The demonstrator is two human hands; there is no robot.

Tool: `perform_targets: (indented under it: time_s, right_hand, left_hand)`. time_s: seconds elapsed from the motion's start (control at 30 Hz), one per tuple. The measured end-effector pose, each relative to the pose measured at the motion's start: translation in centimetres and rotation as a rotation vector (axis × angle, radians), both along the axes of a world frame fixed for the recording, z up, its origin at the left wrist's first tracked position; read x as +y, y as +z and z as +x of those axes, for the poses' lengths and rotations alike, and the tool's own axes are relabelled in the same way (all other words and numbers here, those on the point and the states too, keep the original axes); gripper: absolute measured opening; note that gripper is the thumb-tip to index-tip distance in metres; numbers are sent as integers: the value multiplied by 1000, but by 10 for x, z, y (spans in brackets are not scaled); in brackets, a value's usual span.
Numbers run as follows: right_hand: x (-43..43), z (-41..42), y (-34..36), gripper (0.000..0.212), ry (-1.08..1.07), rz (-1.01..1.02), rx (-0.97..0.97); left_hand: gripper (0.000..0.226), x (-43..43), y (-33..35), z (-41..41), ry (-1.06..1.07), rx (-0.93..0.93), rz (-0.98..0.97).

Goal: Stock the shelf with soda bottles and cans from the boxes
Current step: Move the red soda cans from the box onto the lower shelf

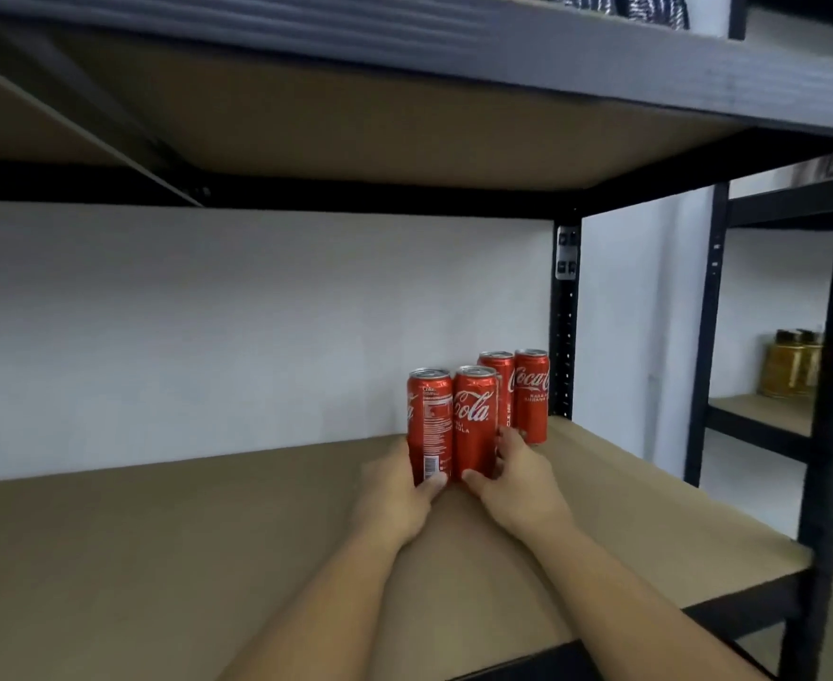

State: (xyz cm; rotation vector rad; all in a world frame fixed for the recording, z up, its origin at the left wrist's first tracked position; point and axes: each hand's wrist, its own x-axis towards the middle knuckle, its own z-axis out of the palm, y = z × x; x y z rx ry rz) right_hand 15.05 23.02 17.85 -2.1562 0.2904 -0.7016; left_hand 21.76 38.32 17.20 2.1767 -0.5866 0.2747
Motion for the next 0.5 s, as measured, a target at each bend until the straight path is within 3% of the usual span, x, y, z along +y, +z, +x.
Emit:
perform_targets:
  time_s: [0.1,0.23,0.5]
  right_hand:
    - [-3,-1,2,54,-23,118,-25]
    - [-6,-2,2,29,-80,164,-73]
    - [-12,2,-3,15,-97,150,-78]
  left_hand:
    - [43,3,5,-3,26,-12,-101]
    - [21,5,10,-6,93,-36,-209]
    - [9,12,3,-4,-36,-74,-41]
